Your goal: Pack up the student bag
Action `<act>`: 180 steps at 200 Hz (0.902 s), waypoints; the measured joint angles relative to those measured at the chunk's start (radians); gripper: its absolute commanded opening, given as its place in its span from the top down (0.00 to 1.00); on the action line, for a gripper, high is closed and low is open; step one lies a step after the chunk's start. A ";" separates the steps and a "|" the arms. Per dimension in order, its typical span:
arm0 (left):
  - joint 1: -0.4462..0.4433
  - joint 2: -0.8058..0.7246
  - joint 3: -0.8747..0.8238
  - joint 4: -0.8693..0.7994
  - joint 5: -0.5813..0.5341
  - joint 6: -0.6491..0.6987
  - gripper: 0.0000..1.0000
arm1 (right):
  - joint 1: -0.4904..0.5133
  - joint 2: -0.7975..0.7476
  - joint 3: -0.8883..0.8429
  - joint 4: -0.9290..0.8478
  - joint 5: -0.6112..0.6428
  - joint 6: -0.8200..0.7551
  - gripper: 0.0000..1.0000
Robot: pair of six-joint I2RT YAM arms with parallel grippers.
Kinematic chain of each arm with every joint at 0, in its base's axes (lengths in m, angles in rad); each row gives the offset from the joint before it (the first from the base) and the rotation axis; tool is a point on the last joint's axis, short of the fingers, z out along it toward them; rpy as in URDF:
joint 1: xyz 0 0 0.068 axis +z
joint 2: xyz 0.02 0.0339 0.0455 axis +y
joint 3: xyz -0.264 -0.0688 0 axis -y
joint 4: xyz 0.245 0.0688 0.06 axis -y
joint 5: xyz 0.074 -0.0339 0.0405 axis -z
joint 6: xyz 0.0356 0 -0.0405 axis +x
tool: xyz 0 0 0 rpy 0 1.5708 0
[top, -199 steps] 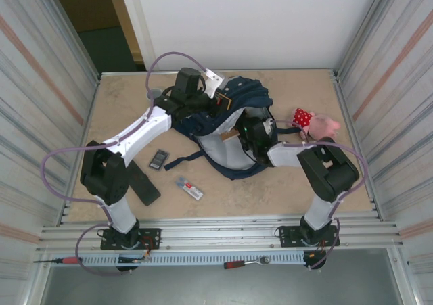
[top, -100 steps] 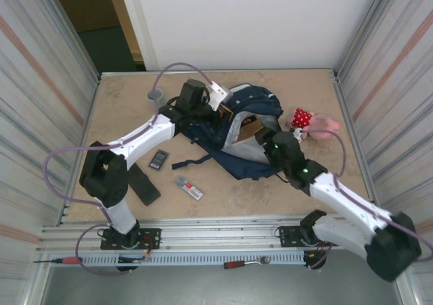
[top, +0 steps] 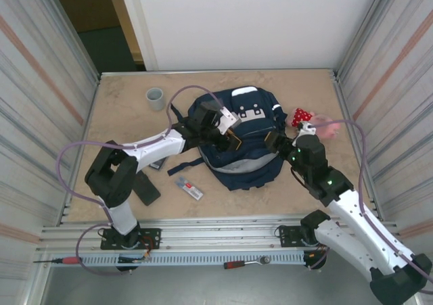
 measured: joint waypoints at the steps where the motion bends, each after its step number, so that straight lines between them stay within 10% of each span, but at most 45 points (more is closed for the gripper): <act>1: 0.002 0.000 0.000 0.001 0.001 -0.001 0.47 | 0.000 0.005 0.005 -0.002 -0.008 -0.013 0.26; 83: 0.186 -0.287 -0.156 0.061 -0.050 -0.183 0.34 | 0.188 0.356 0.288 -0.250 -0.188 -0.635 0.25; 180: 0.272 -0.374 -0.364 0.062 -0.135 -0.341 0.34 | 0.356 0.618 0.281 -0.341 -0.206 -0.916 0.10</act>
